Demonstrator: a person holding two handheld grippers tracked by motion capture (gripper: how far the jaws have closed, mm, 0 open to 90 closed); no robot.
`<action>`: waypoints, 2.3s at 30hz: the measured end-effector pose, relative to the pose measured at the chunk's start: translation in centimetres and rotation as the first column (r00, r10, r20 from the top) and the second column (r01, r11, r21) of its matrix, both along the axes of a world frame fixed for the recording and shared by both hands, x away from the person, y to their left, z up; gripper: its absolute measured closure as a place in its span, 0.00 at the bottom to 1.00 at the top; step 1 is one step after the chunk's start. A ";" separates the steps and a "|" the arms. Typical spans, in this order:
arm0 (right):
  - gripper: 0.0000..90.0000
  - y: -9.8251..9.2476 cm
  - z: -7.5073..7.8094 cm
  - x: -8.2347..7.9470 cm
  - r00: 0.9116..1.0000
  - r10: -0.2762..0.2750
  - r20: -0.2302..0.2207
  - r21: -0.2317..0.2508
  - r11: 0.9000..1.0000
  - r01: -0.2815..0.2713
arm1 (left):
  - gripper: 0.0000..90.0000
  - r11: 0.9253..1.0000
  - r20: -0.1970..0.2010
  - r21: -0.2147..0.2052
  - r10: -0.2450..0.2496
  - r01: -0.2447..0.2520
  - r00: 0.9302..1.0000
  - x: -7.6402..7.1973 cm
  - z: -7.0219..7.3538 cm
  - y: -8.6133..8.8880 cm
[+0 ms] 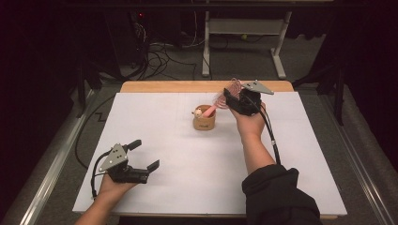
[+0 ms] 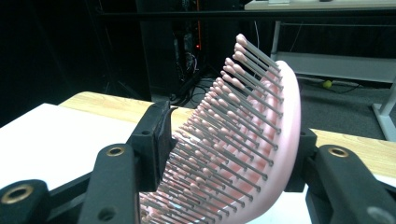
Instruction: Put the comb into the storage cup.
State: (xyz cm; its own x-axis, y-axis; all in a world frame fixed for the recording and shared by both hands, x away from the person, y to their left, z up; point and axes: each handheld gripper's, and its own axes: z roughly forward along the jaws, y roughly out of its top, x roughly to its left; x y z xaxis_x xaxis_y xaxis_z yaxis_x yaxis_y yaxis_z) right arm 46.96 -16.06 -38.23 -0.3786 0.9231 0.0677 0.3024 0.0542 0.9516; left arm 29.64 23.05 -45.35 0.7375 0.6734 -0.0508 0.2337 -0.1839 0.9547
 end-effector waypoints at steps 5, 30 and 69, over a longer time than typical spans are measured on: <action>0.52 -0.3 -0.2 0.0 1.000 -0.007 -0.006 -0.002 1.000 0.007 | 0.00 1.000 0.000 -0.001 0.000 0.000 1.000 0.0 0.0 0.0; 0.40 -0.6 -0.6 0.2 1.000 -0.001 -0.030 -0.005 1.000 0.001 | 0.00 1.000 0.000 0.001 0.000 0.000 1.000 0.0 0.0 0.0; 0.00 -0.7 1.2 -1.6 0.998 0.055 0.034 -0.040 0.998 -0.053 | 0.00 1.000 -0.011 0.005 0.011 -0.011 1.000 0.2 -0.2 0.1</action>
State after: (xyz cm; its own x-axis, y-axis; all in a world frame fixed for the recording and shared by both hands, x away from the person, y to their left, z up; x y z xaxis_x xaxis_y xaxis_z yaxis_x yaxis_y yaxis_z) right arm 45.32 -16.73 -37.03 -0.4294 0.9029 0.0183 0.2650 0.1066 0.9583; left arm 29.87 23.16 -45.55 0.7294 0.6819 -0.0556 0.2463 -0.1860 0.9512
